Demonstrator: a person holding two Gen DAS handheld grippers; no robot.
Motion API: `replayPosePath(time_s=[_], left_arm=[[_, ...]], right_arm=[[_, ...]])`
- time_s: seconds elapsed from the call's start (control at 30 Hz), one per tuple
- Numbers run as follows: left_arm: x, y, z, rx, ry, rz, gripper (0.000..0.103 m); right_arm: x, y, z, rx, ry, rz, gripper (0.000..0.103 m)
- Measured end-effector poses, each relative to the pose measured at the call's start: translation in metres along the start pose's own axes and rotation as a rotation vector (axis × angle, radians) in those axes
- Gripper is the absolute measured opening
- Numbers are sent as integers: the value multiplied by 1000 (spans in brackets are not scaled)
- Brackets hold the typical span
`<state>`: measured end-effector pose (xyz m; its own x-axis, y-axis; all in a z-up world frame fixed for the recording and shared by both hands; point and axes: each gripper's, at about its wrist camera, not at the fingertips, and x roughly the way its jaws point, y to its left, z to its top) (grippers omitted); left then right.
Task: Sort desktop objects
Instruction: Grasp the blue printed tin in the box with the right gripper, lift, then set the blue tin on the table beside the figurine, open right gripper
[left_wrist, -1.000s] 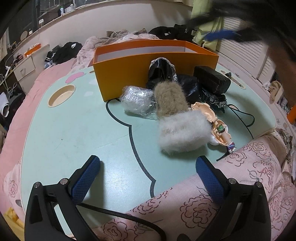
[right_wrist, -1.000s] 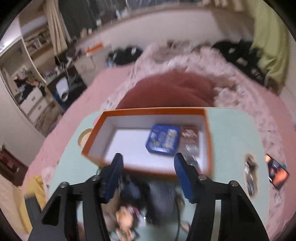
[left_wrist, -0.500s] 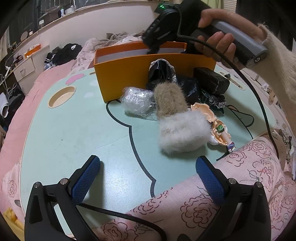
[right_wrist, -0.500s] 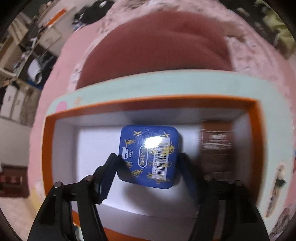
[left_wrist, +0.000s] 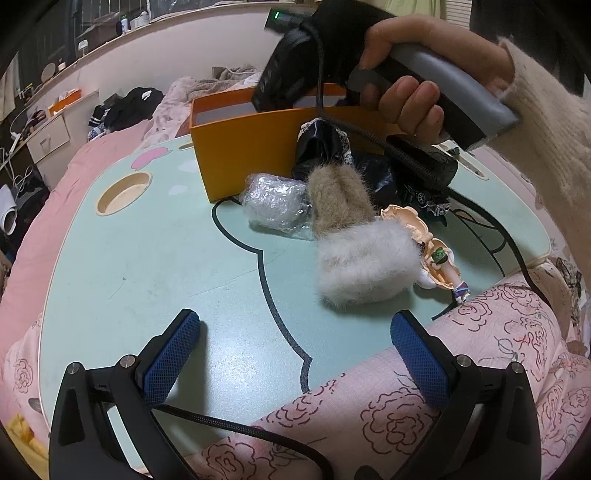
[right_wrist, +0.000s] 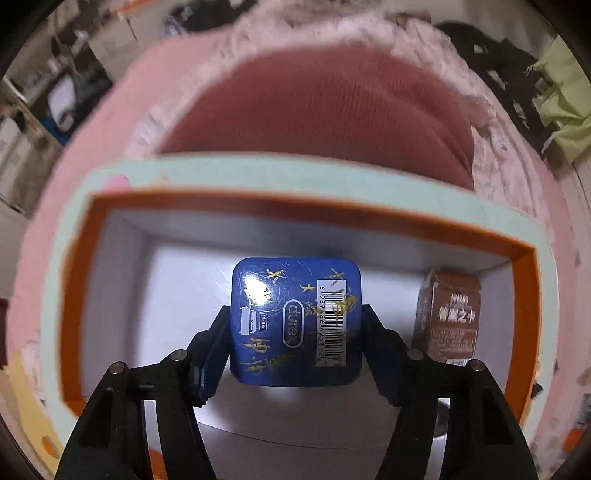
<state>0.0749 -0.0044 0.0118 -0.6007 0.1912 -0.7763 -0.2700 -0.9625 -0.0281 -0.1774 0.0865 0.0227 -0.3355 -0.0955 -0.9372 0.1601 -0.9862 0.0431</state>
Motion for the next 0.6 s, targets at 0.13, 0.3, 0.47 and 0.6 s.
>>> replayPosePath(time_s=[0.13,0.3,0.47,0.6], left_arm=[[0,0,0,0,0,0,103],[0,0,0,0,0,0,103],[0,0,0,1,0,0,103],[0,0,0,1,1,-1,103]], right_arm=[[-61,-7,-22,17,-239,96,66],[-136,-25,-93,5,-372,227,66],[-138,-46,-171,26,-345,124,66],[-104,-58,-220,8,-267,43,66]])
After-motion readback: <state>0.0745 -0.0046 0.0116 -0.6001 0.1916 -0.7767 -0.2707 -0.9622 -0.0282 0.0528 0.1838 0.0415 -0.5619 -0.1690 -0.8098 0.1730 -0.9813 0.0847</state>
